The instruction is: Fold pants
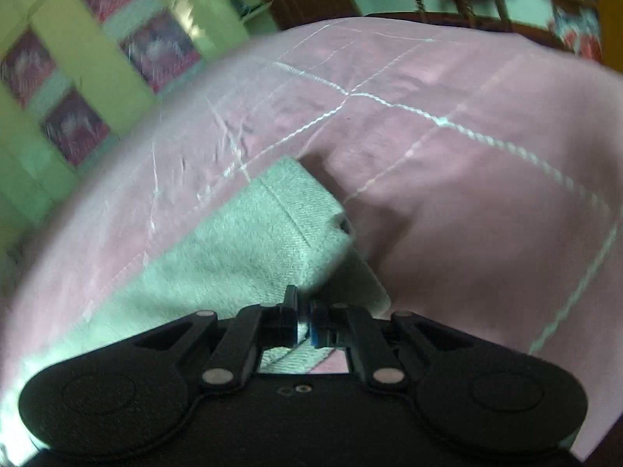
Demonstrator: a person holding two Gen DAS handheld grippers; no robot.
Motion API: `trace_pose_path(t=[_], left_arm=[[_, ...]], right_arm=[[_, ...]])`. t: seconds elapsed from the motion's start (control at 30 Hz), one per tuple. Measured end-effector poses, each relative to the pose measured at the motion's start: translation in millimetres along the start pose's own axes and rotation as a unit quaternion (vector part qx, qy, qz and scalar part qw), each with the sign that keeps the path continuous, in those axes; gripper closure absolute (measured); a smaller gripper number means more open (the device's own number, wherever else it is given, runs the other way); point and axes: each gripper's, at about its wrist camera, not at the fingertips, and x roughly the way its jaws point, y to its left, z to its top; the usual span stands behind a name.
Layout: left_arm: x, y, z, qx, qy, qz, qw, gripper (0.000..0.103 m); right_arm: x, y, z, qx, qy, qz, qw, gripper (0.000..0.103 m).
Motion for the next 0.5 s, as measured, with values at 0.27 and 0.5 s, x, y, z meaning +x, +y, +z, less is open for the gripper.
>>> trace_pose_path(t=[0.27, 0.5], left_arm=[[-49, 84, -13, -0.203, -0.112, 0.03, 0.9723, 0.05], [-21, 115, -17, -0.253, -0.071, -0.003, 0.9649, 0.05]], right_arm=[[-15, 28, -12, -0.046, -0.006, 0.017, 0.999, 0.06], [-13, 25, -19, -0.031, -0.011, -0.004, 0.999, 0.054]])
